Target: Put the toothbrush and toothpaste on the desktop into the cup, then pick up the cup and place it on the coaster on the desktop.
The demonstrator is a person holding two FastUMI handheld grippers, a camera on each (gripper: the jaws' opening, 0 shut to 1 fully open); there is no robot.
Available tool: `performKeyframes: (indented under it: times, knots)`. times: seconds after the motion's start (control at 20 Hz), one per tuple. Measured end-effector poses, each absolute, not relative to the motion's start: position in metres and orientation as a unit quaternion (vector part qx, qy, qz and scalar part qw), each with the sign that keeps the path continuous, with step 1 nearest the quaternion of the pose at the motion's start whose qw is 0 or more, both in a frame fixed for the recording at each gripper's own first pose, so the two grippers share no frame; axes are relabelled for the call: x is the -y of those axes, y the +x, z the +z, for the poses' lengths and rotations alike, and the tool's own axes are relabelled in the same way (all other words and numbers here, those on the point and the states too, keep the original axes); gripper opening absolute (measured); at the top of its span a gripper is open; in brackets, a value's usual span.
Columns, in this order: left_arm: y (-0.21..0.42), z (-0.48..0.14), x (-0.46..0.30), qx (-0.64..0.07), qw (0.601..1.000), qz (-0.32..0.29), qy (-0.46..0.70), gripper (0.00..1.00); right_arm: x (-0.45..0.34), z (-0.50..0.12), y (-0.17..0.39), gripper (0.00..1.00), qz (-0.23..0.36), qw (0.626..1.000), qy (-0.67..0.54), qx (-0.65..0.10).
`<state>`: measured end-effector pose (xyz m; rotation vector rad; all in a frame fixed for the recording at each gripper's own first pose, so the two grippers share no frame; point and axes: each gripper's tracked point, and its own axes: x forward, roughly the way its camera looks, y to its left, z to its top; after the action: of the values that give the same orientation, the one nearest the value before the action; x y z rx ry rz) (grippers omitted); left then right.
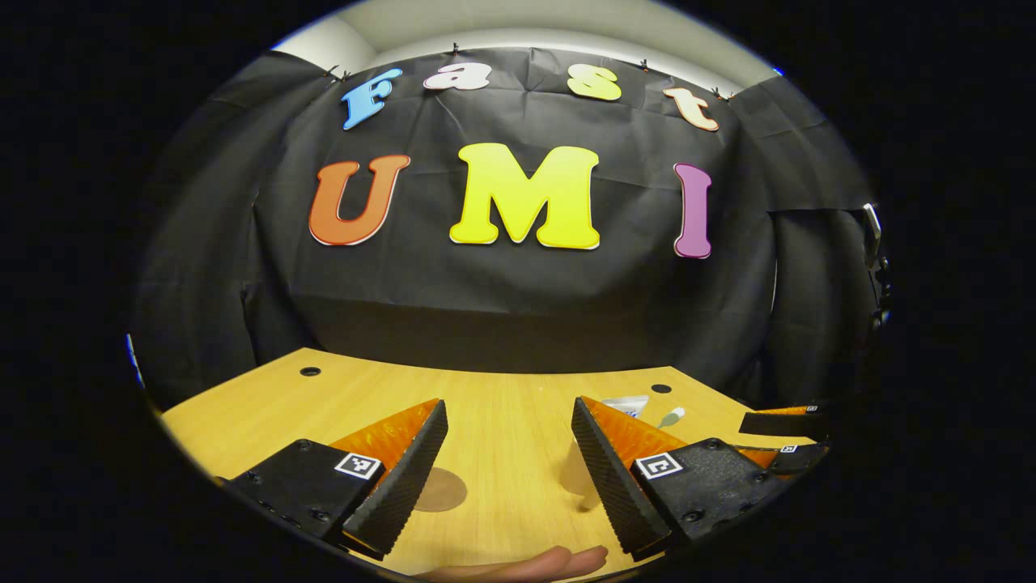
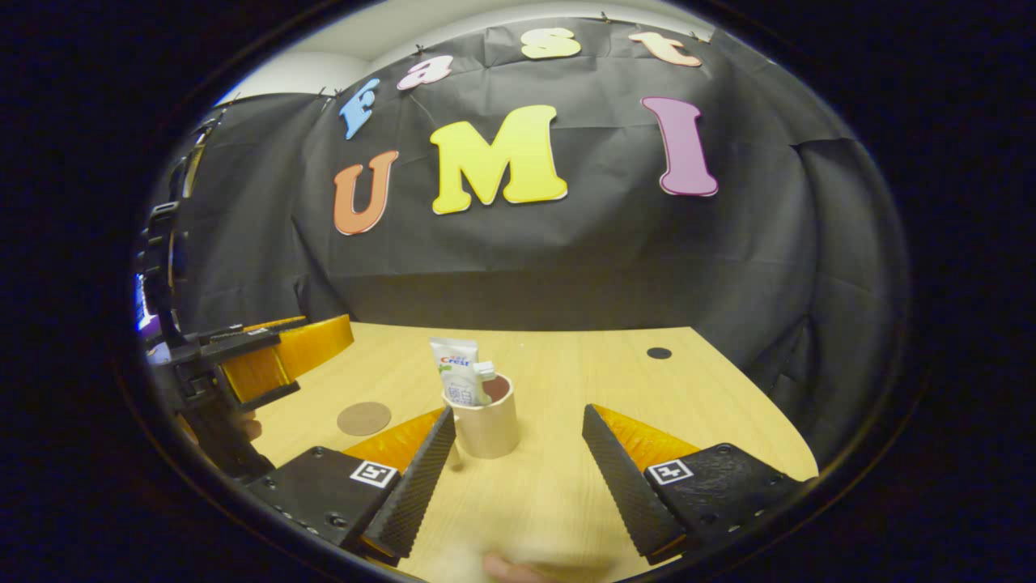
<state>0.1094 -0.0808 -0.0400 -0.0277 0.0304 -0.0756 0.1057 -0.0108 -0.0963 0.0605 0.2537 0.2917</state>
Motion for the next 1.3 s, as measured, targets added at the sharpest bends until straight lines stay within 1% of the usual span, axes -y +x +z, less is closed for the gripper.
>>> performKeyframes:
  times: [0.2,0.25,0.3,0.45,0.5,0.55,0.6,0.65,0.7,0.8,0.95,1.2,1.3]
  knots:
    - [0.089,-0.032,0.058,-0.002,1.0,-0.026,-0.014,0.98,-0.014,-0.091,0.111,0.96,0.15,0.978,0.018,-0.146]
    - [0.084,-0.029,0.053,0.002,1.0,-0.022,-0.011,0.98,-0.018,-0.089,0.113,0.94,0.149,0.977,0.016,-0.154]
    - [0.079,-0.028,0.047,0.009,1.0,-0.018,-0.003,0.98,-0.023,-0.089,0.116,0.96,0.146,0.975,0.019,-0.165]
    - [0.066,-0.022,0.032,0.026,1.0,-0.009,0.014,0.98,-0.037,-0.092,0.126,0.96,0.137,0.969,0.019,-0.204]
    - [0.063,-0.017,0.031,0.032,0.999,-0.012,0.017,0.98,-0.042,-0.094,0.13,0.93,0.134,0.968,0.013,-0.214]
    - [0.06,-0.01,0.03,0.04,0.999,-0.012,0.024,0.98,-0.046,-0.096,0.133,0.94,0.129,0.966,0.007,-0.223]
    - [0.058,-0.005,0.026,0.048,0.998,-0.008,0.028,0.97,-0.051,-0.097,0.136,0.96,0.127,0.964,0.002,-0.232]
    - [0.056,-0.001,0.025,0.056,0.998,-0.009,0.029,0.97,-0.055,-0.101,0.139,0.93,0.123,0.962,-0.002,-0.243]
    - [0.056,-0.001,0.026,0.055,0.998,-0.013,0.027,0.97,-0.056,-0.105,0.142,0.96,0.113,0.959,-0.002,-0.259]
    - [0.057,-0.005,0.028,0.044,0.999,-0.019,0.019,0.98,-0.06,-0.114,0.147,0.97,0.095,0.95,0.015,-0.296]
    - [0.054,-0.005,0.027,0.036,0.999,-0.021,0.014,0.97,-0.062,-0.13,0.155,0.96,0.068,0.935,0.029,-0.348]
    - [0.056,-0.003,0.019,0.036,0.999,-0.018,0.015,0.97,-0.07,-0.151,0.167,0.95,0.051,0.902,0.042,-0.426]
    - [0.06,-0.009,0.014,0.025,1.0,-0.011,0.016,0.97,-0.067,-0.157,0.168,0.94,0.034,0.891,0.03,-0.451]
